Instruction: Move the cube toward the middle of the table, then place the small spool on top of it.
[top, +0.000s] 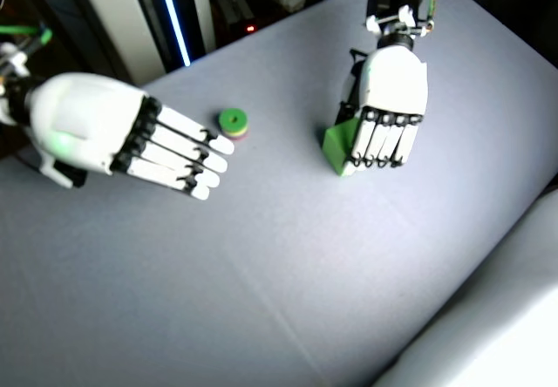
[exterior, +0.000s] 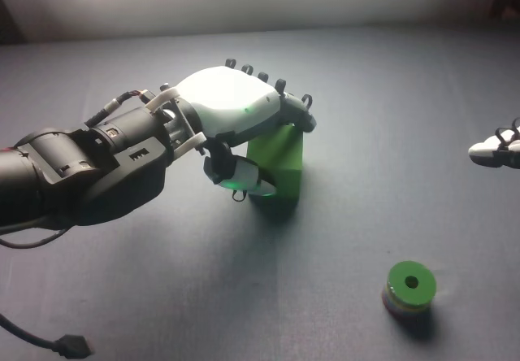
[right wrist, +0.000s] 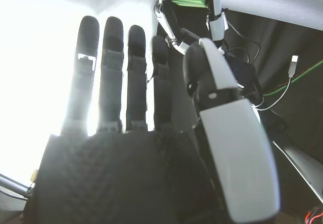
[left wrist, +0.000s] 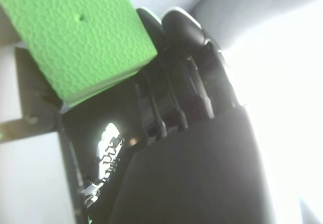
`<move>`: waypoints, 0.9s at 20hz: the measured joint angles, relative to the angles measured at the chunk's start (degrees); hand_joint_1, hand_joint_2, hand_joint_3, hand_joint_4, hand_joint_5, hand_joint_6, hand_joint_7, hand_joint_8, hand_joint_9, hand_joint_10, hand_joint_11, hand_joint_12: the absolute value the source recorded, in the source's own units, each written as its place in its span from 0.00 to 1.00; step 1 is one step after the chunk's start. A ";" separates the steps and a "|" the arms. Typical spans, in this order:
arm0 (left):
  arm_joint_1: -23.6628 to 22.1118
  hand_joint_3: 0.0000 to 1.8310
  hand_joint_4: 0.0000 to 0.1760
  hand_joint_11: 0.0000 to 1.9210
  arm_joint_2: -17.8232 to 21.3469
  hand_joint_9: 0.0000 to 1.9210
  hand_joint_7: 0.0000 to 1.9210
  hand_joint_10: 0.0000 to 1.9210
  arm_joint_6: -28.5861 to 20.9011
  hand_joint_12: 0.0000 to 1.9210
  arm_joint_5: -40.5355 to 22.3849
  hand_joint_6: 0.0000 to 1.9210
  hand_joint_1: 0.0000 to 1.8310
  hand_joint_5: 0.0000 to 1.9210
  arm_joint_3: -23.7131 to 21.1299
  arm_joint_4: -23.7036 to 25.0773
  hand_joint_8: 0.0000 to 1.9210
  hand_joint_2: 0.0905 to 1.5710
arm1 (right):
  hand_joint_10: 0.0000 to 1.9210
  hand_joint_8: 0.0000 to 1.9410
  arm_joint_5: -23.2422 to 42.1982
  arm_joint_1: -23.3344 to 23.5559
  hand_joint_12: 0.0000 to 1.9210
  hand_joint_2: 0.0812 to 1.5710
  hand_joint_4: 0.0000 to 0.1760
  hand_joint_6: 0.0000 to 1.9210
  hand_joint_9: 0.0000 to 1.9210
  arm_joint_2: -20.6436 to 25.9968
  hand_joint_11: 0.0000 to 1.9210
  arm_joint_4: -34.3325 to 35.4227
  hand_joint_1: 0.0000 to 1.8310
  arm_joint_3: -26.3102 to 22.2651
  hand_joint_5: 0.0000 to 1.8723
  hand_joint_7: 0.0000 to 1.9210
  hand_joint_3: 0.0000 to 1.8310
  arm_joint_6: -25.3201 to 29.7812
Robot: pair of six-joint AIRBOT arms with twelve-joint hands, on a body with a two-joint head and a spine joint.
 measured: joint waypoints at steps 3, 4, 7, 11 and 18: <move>0.17 0.00 0.00 0.20 -0.04 0.33 0.40 0.25 0.15 0.66 0.09 0.00 0.56 0.29 0.33 -0.39 0.04 0.63 | 0.00 0.00 0.00 0.00 0.38 0.85 0.00 0.00 0.34 0.00 0.20 -0.02 0.43 0.00 0.30 0.32 0.00 0.00; 0.39 0.00 0.00 0.16 -0.04 0.31 0.32 0.13 0.15 0.61 0.11 0.00 0.56 0.27 0.37 -0.76 0.01 0.63 | 0.00 0.00 0.00 0.00 0.38 0.85 0.00 0.00 0.34 0.00 0.20 -0.02 0.43 0.00 0.30 0.32 0.00 0.02; 0.61 0.00 0.06 0.24 -0.04 0.40 0.24 0.08 0.20 0.60 0.57 0.00 0.53 0.21 0.15 -1.09 0.00 0.63 | 0.00 0.00 0.00 0.00 0.38 0.85 0.00 0.00 0.34 0.00 0.20 -0.04 0.44 0.00 0.31 0.32 0.00 0.15; 1.25 0.00 0.61 0.19 1.70 0.38 0.22 0.03 0.22 0.61 -1.03 0.00 0.46 0.16 -2.23 -1.27 0.00 0.61 | 0.00 0.00 0.00 0.00 0.35 0.85 0.00 0.00 0.34 0.00 0.20 -0.59 0.44 0.00 0.30 0.32 0.00 0.81; 6.43 0.00 0.96 0.00 12.15 0.11 0.08 0.00 5.14 0.37 -13.75 0.00 0.43 0.08 -13.20 -4.59 0.00 0.60 | 0.00 0.00 -0.83 0.70 0.39 0.81 0.00 0.00 0.37 -0.02 0.26 -5.46 0.43 -0.04 0.30 0.34 0.00 2.89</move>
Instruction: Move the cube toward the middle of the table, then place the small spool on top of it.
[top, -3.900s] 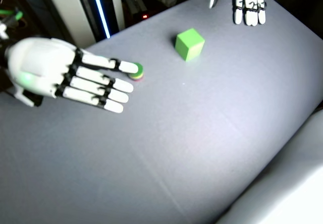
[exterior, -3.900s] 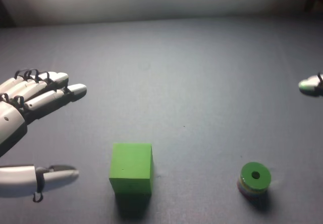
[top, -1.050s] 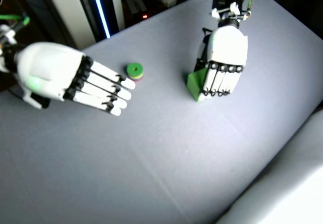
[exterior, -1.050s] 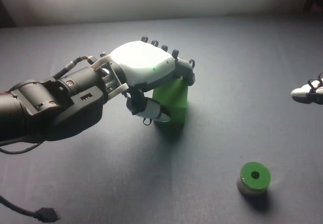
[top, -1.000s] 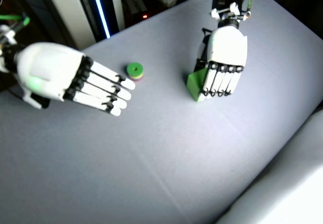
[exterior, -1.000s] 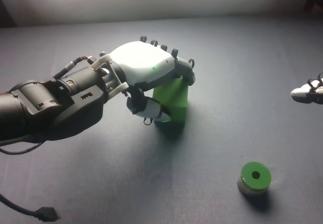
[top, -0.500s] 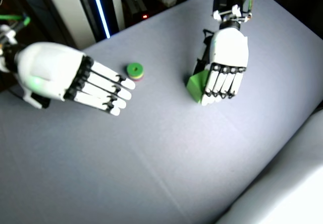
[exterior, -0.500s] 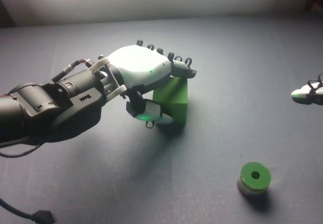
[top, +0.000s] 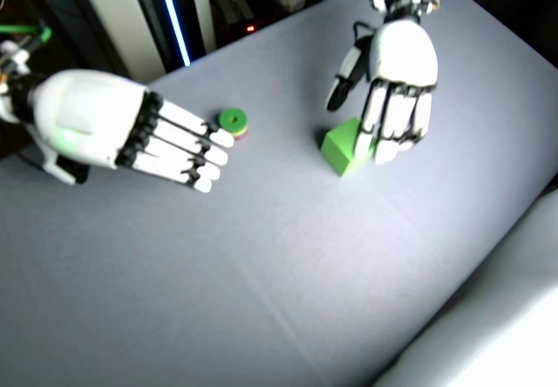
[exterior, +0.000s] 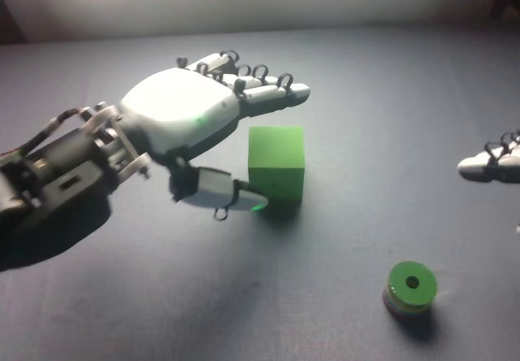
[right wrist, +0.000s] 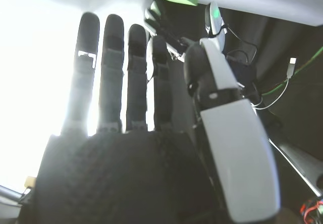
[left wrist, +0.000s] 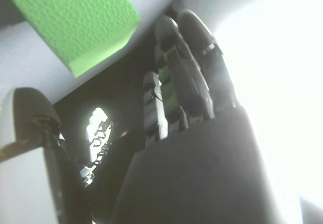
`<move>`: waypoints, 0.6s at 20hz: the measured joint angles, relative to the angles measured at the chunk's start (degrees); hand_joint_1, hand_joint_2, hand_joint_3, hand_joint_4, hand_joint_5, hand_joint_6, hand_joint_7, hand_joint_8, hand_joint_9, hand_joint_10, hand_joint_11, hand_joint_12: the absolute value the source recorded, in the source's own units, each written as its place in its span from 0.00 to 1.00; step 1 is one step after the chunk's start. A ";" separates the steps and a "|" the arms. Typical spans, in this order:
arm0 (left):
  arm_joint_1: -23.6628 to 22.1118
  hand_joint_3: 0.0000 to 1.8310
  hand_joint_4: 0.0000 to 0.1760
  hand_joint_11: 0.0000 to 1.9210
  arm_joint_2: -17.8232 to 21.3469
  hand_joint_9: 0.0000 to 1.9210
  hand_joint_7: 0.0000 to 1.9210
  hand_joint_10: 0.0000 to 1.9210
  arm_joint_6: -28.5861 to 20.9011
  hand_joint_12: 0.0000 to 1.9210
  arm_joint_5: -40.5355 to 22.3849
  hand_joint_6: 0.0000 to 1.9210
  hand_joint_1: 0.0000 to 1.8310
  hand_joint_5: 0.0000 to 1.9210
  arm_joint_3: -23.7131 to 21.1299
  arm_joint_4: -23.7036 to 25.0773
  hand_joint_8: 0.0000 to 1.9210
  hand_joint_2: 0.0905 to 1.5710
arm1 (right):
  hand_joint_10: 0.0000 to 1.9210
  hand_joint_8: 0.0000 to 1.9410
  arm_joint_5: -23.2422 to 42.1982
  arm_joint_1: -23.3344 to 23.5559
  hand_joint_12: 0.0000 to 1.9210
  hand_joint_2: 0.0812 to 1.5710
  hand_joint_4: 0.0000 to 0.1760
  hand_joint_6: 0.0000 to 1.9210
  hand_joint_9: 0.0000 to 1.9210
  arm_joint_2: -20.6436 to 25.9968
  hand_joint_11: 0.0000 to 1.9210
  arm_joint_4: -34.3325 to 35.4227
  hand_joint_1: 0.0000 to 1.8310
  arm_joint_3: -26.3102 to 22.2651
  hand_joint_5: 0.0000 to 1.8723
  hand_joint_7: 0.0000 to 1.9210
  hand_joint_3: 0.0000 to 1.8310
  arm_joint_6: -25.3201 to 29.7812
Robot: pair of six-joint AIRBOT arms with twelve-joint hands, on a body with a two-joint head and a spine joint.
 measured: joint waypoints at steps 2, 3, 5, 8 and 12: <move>2.84 0.00 1.00 0.00 3.98 0.06 0.04 0.00 0.22 0.27 -4.48 0.00 0.37 0.05 -3.93 0.04 0.00 0.61 | 0.00 0.00 -2.16 1.62 0.43 0.78 0.00 0.00 0.38 0.22 0.24 -3.61 0.46 -0.02 0.30 0.34 0.00 0.90; 4.22 0.00 1.00 0.00 5.66 0.06 0.04 0.00 0.61 0.27 -6.08 0.00 0.37 0.05 -5.46 -0.04 0.00 0.61 | 0.00 0.00 -2.95 2.08 0.43 0.78 0.00 0.00 0.38 0.28 0.24 -5.07 0.46 -0.02 0.30 0.34 0.00 1.22; 8.17 0.00 1.00 0.01 9.35 0.08 0.05 0.01 1.07 0.26 -9.84 0.00 0.38 0.06 -8.68 -0.13 0.00 0.59 | 0.00 0.00 -5.99 4.63 0.45 0.77 0.00 0.00 0.36 0.39 0.19 -9.55 0.48 0.00 0.31 0.34 0.00 2.19; 13.79 0.00 0.87 0.00 13.99 0.03 0.04 0.00 1.14 0.12 -15.67 0.00 0.34 0.08 -12.79 -2.16 0.00 0.62 | 0.00 0.00 -10.69 9.33 0.53 0.77 0.03 0.00 0.35 0.39 0.18 -17.20 0.40 0.07 0.26 0.28 0.00 4.09; 18.69 0.00 0.63 0.00 17.66 0.03 0.06 0.00 1.01 0.09 -23.93 0.00 0.40 0.08 -15.96 -4.79 0.00 0.61 | 0.01 0.00 -16.26 14.03 0.47 0.66 0.19 0.00 0.40 0.20 0.27 -25.03 0.50 0.35 0.25 0.27 0.00 6.38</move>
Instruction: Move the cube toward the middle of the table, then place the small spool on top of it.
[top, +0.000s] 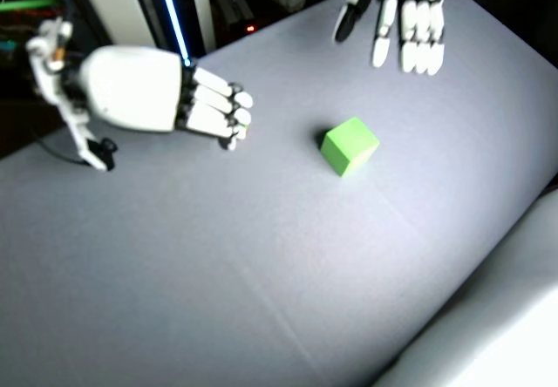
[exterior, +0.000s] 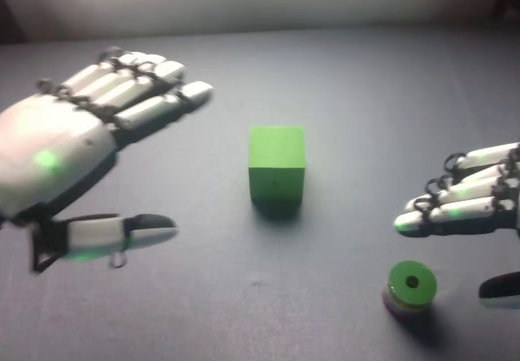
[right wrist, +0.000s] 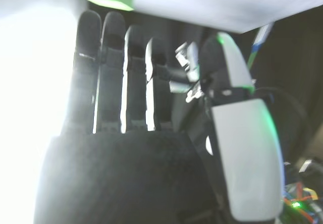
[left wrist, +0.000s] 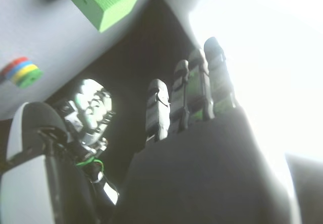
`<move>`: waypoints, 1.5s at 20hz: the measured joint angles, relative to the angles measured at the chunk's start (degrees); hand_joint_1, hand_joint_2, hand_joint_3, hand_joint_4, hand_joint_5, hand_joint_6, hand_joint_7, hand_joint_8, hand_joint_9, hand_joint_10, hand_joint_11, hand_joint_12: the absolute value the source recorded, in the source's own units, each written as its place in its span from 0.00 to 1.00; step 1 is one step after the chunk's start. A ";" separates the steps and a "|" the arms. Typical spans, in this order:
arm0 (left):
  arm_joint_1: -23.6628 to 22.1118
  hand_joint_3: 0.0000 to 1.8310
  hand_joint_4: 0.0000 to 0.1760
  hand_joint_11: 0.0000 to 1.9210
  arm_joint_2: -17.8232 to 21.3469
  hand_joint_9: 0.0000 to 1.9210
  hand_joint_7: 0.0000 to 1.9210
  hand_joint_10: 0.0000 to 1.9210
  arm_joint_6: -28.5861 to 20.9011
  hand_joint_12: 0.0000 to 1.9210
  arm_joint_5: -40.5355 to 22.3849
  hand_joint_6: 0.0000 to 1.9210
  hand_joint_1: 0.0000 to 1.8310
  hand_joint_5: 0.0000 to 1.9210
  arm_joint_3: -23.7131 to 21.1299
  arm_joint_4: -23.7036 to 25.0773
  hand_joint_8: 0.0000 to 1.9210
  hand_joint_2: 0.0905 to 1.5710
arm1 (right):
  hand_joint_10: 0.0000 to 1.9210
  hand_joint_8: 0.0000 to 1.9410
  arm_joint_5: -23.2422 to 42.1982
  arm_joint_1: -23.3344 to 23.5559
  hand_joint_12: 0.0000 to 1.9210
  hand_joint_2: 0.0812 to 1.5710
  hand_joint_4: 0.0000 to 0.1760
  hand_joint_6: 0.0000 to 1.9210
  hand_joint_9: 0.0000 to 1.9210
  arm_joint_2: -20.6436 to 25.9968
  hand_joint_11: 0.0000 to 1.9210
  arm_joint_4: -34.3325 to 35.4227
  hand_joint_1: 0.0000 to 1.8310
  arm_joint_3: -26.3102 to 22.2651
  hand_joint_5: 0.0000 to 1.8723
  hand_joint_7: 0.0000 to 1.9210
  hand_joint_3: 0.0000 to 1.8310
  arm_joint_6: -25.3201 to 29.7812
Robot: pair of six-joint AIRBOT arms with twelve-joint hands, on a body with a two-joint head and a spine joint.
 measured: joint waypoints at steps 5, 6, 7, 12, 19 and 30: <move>7.06 0.00 0.77 0.00 2.89 0.05 0.07 0.00 -0.13 0.16 -3.13 0.00 0.41 0.09 -2.47 -1.38 0.00 0.62 | 0.01 0.00 -6.36 5.46 0.44 0.62 0.28 0.00 0.41 -2.93 0.25 -10.49 0.53 2.05 0.24 0.25 0.00 5.57; 7.80 0.00 0.78 0.00 3.19 0.05 0.08 0.00 -0.09 0.14 -3.48 0.00 0.42 0.10 -2.84 -3.04 0.00 0.62 | 0.01 0.00 -7.30 6.03 0.48 0.61 0.31 0.00 0.41 -3.54 0.23 -11.93 0.55 2.19 0.25 0.25 0.00 5.75; 8.48 0.00 0.75 0.00 3.28 0.05 0.08 0.00 -0.09 0.14 -4.63 0.00 0.43 0.10 -3.02 -4.33 0.00 0.62 | 0.00 0.00 -8.68 7.02 0.49 0.60 0.33 0.00 0.40 -4.28 0.22 -14.23 0.56 2.60 0.25 0.25 0.00 6.54; 10.34 0.00 0.64 0.00 3.32 0.05 0.07 0.00 -0.20 0.11 -6.82 0.00 0.40 0.10 -3.76 -3.89 0.00 0.63 | 0.00 0.00 -12.55 9.18 0.57 0.61 0.46 0.00 0.37 -6.67 0.24 -19.65 0.57 4.00 0.24 0.22 0.00 9.55; 11.72 0.00 0.82 0.00 3.32 0.04 0.06 0.00 -0.35 0.16 -8.79 0.00 0.43 0.08 -4.42 -5.75 0.00 0.63 | 0.01 0.00 -14.95 11.69 0.59 0.61 0.21 0.00 0.38 -8.48 0.25 -26.73 0.60 4.33 0.27 0.24 0.00 12.50; 12.55 0.00 0.85 0.00 3.13 0.04 0.07 0.00 -1.55 0.20 -8.94 0.00 0.42 0.09 -4.48 -5.75 0.00 0.62 | 0.22 0.01 -16.33 11.93 0.66 0.62 0.03 0.00 0.41 -8.66 0.36 -27.26 0.64 4.35 0.35 0.36 0.00 12.52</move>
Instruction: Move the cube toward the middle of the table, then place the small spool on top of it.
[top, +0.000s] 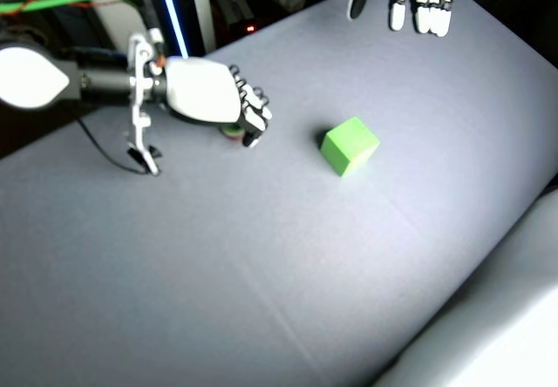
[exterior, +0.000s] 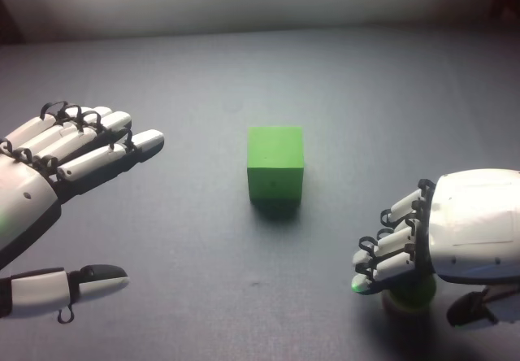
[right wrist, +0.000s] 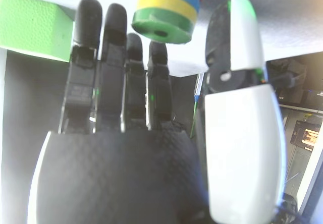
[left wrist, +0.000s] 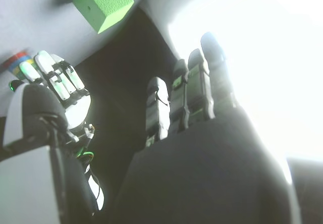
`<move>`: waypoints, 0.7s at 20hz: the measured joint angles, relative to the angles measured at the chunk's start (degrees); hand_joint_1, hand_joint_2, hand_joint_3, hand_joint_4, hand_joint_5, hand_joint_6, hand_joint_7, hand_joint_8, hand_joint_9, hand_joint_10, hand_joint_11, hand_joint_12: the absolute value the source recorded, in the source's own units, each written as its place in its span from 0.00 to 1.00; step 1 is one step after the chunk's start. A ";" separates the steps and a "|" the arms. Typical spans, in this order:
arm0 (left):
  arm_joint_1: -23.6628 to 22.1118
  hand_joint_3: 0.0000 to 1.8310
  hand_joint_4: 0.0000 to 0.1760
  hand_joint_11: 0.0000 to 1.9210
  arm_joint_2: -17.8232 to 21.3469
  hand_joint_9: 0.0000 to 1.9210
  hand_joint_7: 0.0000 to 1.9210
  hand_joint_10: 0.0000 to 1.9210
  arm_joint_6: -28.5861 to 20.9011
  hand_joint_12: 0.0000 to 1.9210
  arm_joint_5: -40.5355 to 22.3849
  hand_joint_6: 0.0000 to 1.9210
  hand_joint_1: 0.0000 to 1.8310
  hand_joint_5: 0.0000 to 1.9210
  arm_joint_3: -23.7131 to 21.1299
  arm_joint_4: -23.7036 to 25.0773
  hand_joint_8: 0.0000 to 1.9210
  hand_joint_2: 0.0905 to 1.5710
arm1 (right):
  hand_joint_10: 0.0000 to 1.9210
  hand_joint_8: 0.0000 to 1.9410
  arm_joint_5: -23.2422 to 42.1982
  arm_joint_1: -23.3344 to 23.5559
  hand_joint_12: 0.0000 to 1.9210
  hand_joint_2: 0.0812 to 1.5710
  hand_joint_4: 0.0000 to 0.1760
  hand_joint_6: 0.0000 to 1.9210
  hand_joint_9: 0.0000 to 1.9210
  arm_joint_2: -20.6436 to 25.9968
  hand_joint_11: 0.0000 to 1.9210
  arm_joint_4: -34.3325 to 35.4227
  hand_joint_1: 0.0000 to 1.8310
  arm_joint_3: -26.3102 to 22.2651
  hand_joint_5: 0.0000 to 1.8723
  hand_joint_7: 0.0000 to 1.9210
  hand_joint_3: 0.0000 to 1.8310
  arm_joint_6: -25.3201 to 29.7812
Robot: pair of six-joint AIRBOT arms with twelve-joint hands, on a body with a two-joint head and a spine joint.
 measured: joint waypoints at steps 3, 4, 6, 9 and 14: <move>0.02 0.00 0.77 0.00 -0.04 0.04 0.06 0.00 -0.15 0.16 0.00 0.00 0.42 0.09 0.02 -0.11 0.00 0.63 | 0.50 0.01 -0.02 0.20 0.73 0.62 0.07 0.00 0.33 0.00 0.38 0.07 0.63 0.00 0.38 0.39 0.00 -0.02; 0.02 0.00 0.77 0.00 -0.04 0.04 0.06 0.00 -0.17 0.16 -0.02 0.00 0.42 0.09 0.00 -0.11 0.00 0.63 | 0.50 0.01 -0.04 0.20 0.73 0.62 0.07 0.00 0.33 -0.07 0.38 0.07 0.63 0.00 0.38 0.39 0.00 -0.02; 0.24 0.00 0.76 0.00 -0.07 0.04 0.06 0.00 -0.35 0.11 0.00 0.00 0.42 0.09 0.02 -0.22 0.00 0.63 | 0.56 0.01 -0.09 0.42 0.74 0.61 0.16 0.00 0.30 -0.33 0.37 -0.07 0.61 0.00 0.37 0.39 0.00 0.00; 0.48 0.00 0.66 0.00 -0.07 0.04 0.07 0.00 -0.44 0.09 -0.17 0.00 0.43 0.10 0.00 -0.28 0.00 0.63 | 0.60 0.01 -0.07 0.42 0.74 0.59 0.24 0.00 0.28 -0.37 0.36 -0.04 0.60 0.00 0.37 0.39 0.00 0.00; 0.48 0.00 0.72 0.02 -0.11 0.04 0.06 0.00 -0.79 0.10 -0.04 0.00 0.43 0.09 0.02 -0.39 0.00 0.62 | 0.72 0.02 -0.09 0.42 0.82 0.60 0.21 0.00 0.24 -0.46 0.34 -0.09 0.60 0.00 0.38 0.37 0.00 -0.02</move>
